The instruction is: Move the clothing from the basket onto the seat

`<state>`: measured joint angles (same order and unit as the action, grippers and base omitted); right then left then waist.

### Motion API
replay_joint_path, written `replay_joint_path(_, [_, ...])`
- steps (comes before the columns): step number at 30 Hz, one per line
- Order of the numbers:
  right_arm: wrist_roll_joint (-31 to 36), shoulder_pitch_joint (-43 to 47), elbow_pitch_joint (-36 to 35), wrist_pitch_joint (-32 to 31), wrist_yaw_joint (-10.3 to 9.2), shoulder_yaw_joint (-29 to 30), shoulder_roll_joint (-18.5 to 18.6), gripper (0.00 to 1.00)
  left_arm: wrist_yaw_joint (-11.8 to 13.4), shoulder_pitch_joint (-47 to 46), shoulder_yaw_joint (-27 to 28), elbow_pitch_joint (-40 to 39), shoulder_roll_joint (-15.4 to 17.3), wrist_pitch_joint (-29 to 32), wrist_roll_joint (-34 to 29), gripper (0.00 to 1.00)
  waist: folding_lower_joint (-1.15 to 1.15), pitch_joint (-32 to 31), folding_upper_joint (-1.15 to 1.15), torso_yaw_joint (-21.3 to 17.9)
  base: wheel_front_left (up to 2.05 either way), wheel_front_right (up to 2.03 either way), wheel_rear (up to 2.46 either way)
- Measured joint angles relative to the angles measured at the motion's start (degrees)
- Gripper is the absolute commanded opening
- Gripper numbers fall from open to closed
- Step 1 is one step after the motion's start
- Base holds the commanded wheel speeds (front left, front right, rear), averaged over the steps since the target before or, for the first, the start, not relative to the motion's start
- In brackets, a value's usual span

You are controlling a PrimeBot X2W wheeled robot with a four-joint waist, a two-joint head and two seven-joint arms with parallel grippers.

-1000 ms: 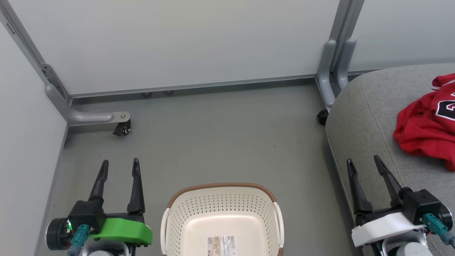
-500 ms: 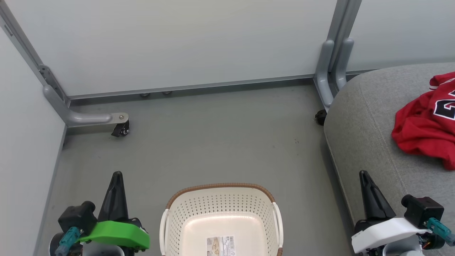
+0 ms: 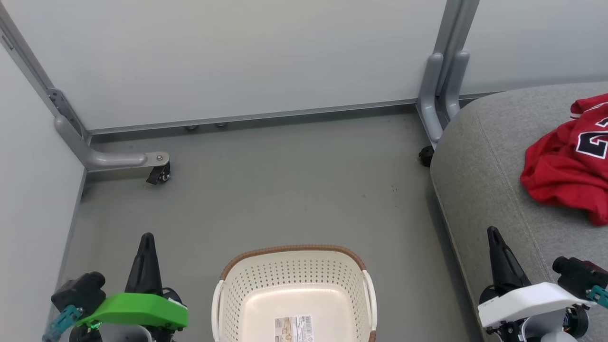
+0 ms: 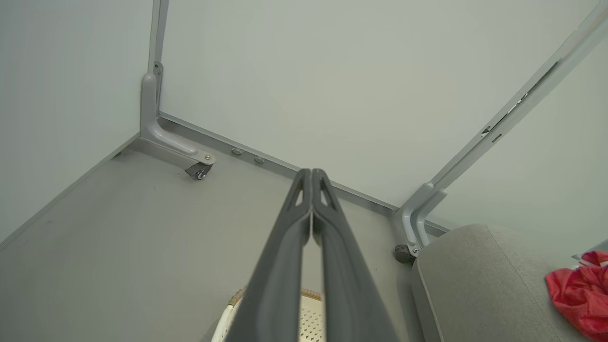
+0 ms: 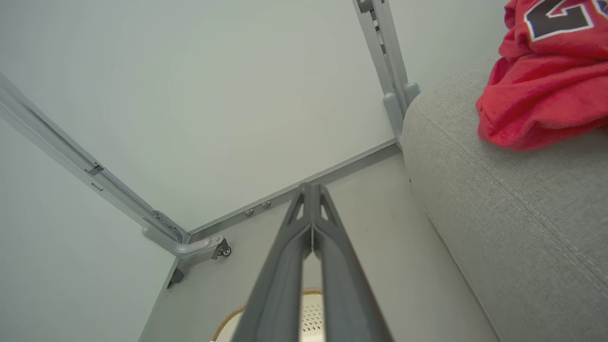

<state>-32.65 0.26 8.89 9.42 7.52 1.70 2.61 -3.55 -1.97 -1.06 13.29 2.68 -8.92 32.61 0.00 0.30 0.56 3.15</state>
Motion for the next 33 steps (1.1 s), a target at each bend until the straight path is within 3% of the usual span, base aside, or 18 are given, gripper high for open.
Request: replay_joint_path(33, [-25.76,-2.55,2.16,-6.46,0.0,1.56,0.35,0.0,-1.57,-1.36,3.18,0.26,0.0,6.61,25.21,0.0,0.0,-0.04,0.0,-1.01,0.0,0.0,0.0])
